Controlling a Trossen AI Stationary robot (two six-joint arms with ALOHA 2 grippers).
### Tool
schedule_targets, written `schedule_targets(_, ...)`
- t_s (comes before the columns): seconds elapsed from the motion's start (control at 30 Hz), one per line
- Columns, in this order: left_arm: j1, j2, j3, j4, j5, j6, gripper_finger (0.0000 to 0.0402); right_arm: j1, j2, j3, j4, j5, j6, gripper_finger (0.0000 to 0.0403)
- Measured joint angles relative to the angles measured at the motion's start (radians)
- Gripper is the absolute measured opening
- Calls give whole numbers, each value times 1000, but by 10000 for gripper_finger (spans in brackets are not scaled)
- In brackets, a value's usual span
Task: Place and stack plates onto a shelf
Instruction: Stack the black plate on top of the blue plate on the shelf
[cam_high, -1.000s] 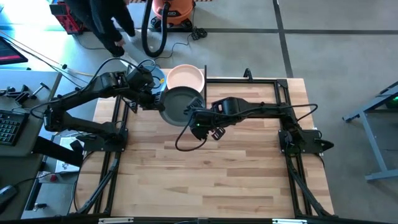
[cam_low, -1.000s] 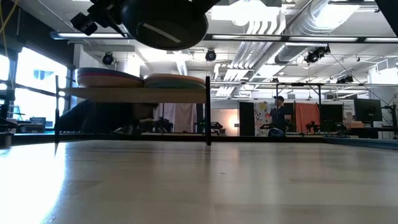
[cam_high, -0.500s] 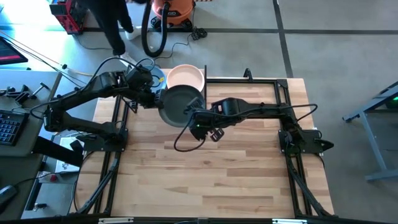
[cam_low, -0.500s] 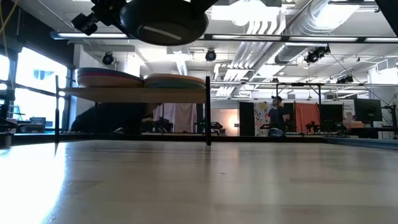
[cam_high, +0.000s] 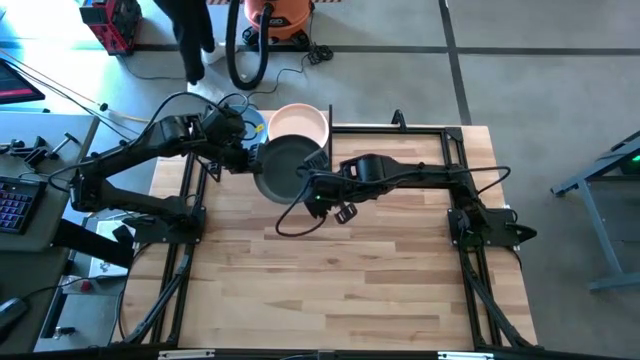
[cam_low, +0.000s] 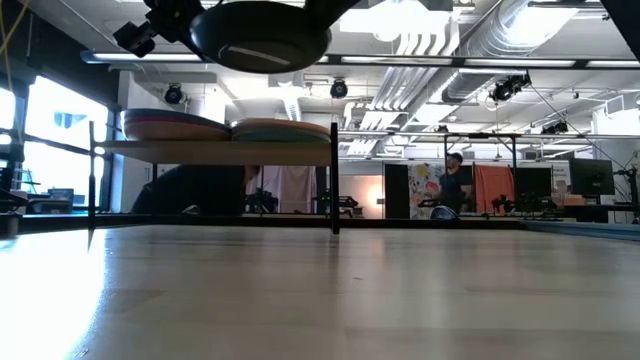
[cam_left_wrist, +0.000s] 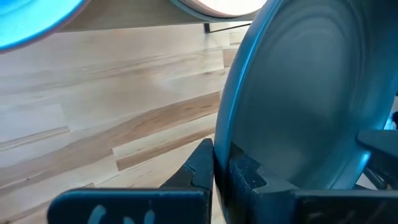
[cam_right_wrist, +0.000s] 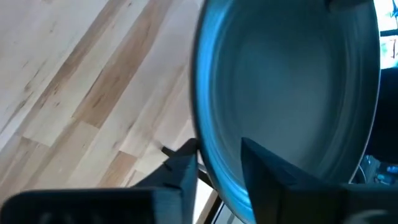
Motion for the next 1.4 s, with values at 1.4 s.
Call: schedule_targets(1.4,438,-198,-1,-285,-408,-62,5,-70,-22,0,-91,55,120,165)
